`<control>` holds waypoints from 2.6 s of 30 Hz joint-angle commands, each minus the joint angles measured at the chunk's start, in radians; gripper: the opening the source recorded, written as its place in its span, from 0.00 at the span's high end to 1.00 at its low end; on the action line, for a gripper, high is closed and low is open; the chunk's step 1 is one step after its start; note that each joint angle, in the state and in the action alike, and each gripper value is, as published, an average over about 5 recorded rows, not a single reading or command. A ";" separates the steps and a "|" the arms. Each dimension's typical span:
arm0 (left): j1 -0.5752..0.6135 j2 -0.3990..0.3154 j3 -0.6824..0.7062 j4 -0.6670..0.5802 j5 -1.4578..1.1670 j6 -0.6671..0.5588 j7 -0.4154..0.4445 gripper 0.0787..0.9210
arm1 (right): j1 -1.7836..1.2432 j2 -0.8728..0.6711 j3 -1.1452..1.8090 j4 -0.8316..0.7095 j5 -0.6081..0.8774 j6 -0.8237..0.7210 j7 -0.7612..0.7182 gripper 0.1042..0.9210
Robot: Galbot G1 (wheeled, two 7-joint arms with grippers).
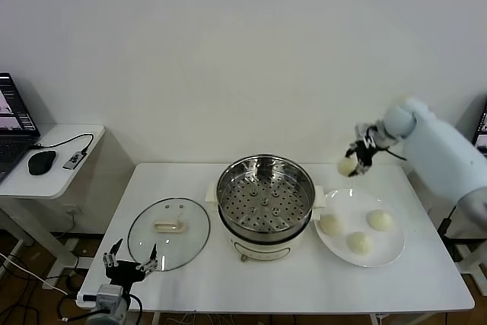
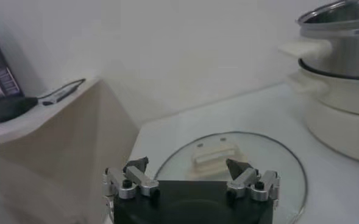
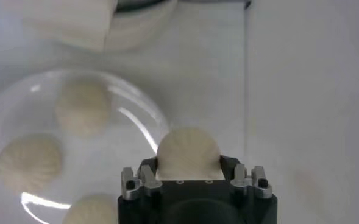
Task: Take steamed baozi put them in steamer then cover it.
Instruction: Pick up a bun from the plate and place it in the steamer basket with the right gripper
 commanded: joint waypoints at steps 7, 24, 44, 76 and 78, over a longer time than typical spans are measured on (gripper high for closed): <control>0.015 -0.009 -0.007 -0.032 0.012 0.013 -0.006 0.12 | 0.198 0.270 -0.144 -0.123 0.196 0.494 -0.148 0.35; 0.045 -0.031 0.004 -0.022 0.030 0.010 -0.009 0.12 | 0.147 0.250 -0.257 0.111 0.059 0.821 -0.088 0.34; 0.051 -0.037 0.001 -0.016 0.037 0.011 -0.007 0.12 | 0.001 0.285 -0.210 0.051 -0.169 0.859 0.054 0.34; 0.050 -0.042 0.019 0.008 0.050 0.010 0.001 0.12 | -0.067 0.355 -0.145 -0.071 -0.329 0.820 0.168 0.20; 0.050 -0.042 0.019 0.006 0.049 0.011 0.003 0.12 | -0.051 0.342 -0.158 -0.044 -0.260 0.773 0.123 0.15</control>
